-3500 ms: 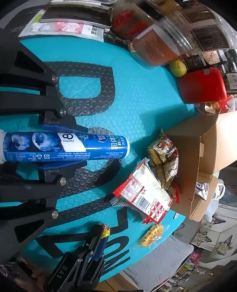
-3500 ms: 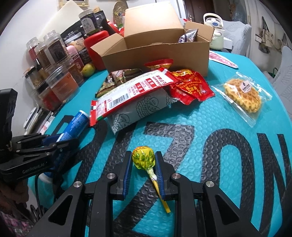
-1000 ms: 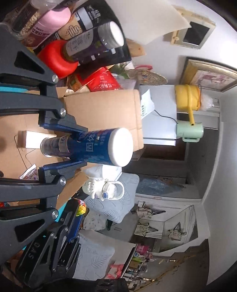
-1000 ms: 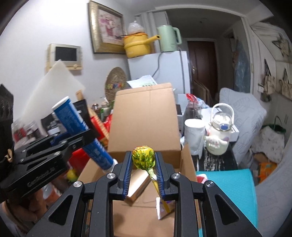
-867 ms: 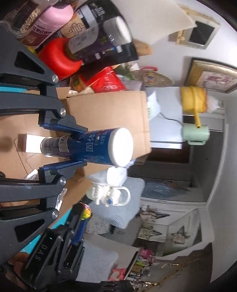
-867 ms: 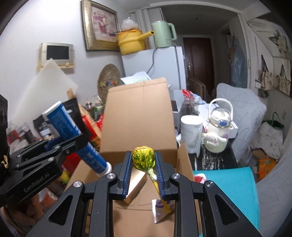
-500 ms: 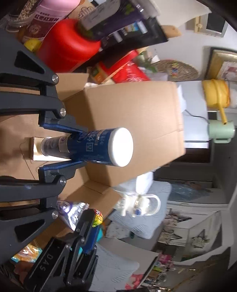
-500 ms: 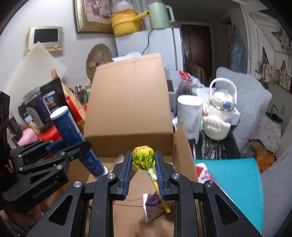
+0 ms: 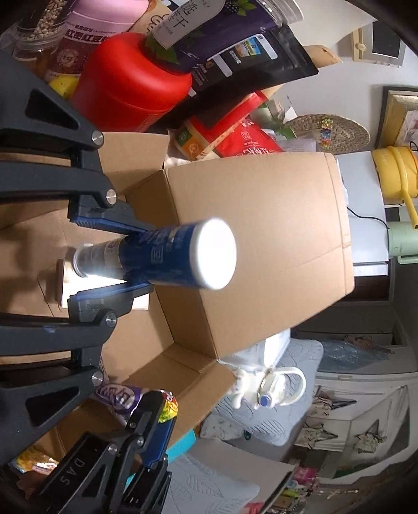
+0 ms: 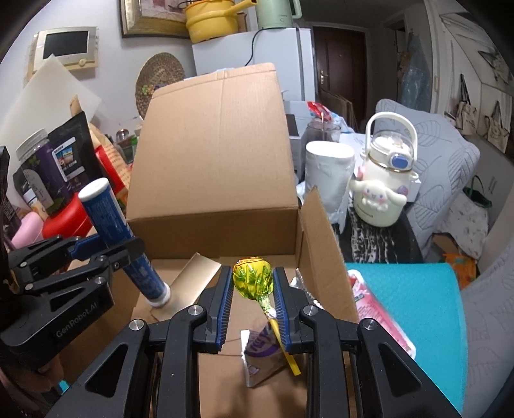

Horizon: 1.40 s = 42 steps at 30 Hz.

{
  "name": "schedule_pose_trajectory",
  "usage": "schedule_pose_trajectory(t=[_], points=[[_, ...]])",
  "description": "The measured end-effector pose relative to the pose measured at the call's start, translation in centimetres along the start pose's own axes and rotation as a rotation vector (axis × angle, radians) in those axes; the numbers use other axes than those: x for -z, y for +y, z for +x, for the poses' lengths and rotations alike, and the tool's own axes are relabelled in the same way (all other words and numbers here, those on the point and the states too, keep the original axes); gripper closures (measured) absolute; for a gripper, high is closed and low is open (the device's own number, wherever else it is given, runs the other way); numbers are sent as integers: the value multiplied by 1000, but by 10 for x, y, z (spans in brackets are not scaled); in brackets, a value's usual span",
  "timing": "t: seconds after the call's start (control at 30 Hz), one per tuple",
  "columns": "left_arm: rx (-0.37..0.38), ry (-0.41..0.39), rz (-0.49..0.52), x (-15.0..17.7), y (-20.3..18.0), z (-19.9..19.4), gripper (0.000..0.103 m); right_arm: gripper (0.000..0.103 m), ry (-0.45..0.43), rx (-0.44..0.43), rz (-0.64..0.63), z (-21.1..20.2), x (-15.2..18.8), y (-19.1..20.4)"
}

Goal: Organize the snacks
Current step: 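Open both grippers to drop the tube and lollipop into the box, then withdraw both grippers from the box toward the remaining snacks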

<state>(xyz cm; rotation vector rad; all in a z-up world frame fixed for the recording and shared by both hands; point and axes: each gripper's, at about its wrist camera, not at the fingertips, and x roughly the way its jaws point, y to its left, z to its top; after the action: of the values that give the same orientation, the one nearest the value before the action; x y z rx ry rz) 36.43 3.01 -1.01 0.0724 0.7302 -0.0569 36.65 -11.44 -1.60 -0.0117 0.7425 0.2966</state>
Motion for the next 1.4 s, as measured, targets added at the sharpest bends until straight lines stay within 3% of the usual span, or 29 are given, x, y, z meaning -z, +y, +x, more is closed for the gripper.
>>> schedule_pose_trajectory(t=[0.03,0.13,0.27,0.33,0.87,1.4], points=[[-10,18,0,0,0,3,74,77,4,5,2,1,0,0],[-22,63,-12,0,1,11,68,60,8,15,10,1,1,-2],[-42,69,-16,1,2,12,41,60,5,21,16,-2,0,-3],[-56,55,-15,0,3,8,37,60,-1,24,16,-5,-1,-4],[-20,-41,-25,-9,6,-45,37,60,-107,6,-26,-64,-3,11],[19,-180,-19,6,-1,-151,37,60,-241,4,-65,-162,18,36]])
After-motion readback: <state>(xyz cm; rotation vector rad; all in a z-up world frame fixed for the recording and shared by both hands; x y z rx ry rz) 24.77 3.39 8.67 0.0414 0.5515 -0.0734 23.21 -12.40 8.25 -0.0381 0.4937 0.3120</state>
